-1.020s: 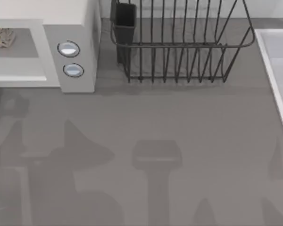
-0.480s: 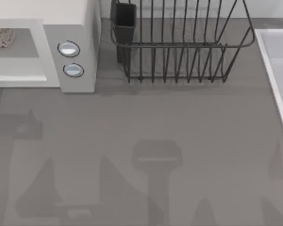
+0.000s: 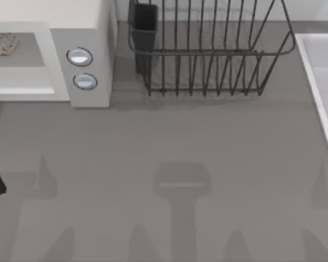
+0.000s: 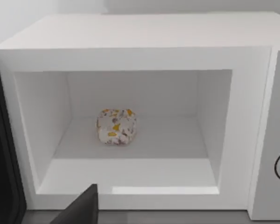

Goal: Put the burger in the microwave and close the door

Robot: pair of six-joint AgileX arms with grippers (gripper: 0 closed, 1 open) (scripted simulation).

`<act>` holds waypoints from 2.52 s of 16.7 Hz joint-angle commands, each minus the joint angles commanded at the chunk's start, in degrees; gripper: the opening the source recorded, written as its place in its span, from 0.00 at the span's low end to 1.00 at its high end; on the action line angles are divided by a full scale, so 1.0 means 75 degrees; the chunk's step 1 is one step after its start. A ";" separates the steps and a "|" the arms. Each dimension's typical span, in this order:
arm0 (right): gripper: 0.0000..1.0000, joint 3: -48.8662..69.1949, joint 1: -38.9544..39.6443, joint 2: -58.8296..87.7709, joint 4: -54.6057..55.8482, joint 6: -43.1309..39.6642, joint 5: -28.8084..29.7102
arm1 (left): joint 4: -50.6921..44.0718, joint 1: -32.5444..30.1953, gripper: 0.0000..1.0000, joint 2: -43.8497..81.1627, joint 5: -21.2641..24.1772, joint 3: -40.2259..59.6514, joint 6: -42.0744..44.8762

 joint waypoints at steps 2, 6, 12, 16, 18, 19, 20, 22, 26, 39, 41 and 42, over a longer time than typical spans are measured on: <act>1.00 0.0000 0.0000 0.0000 0.0000 0.0000 0.0000 | -0.0214 -0.0170 1.00 -0.0738 -0.0169 -0.0310 -0.0082; 1.00 0.0000 0.0000 0.0000 0.0000 0.0000 0.0000 | -0.0373 -0.0300 1.00 -0.1248 -0.0303 -0.0543 -0.0146; 1.00 0.0000 0.0000 0.0000 0.0000 0.0000 0.0000 | -0.0373 -0.0300 0.77 -0.1248 -0.0303 -0.0543 -0.0146; 1.00 0.0000 0.0000 0.0000 0.0000 0.0000 0.0000 | -0.0373 -0.0300 0.47 -0.1248 -0.0303 -0.0543 -0.0146; 1.00 0.0000 0.0000 0.0000 0.0000 0.0000 0.0000 | -0.0373 -0.0300 0.32 -0.1248 -0.0303 -0.0543 -0.0146; 1.00 0.0000 0.0000 0.0000 0.0000 0.0000 0.0000 | -0.0373 -0.0300 0.25 -0.1248 -0.0303 -0.0543 -0.0146; 1.00 0.0000 0.0000 0.0000 0.0000 0.0000 0.0000 | -0.0373 -0.0300 0.17 -0.1248 -0.0303 -0.0543 -0.0146; 1.00 0.0000 0.0000 0.0000 0.0000 0.0000 0.0000 | -0.0373 -0.0300 0.02 -0.1248 -0.0303 -0.0543 -0.0146; 1.00 0.0000 0.0000 0.0000 0.0000 0.0000 0.0000 | -0.0373 -0.0300 0.00 -0.1248 -0.0303 -0.0543 -0.0146; 1.00 0.0000 0.0000 0.0000 0.0000 0.0000 0.0000 | -0.1281 -0.1730 0.00 -0.1860 -0.1754 -0.0257 -0.0154; 1.00 0.0000 0.0000 0.0000 0.0000 0.0000 0.0000 | -0.1535 -0.2135 0.00 -0.2024 -0.2138 -0.0184 -0.0157; 1.00 0.0000 0.0000 0.0000 0.0000 0.0000 0.0000 | -0.1622 -0.2279 0.00 -0.2087 -0.2279 -0.0153 -0.0158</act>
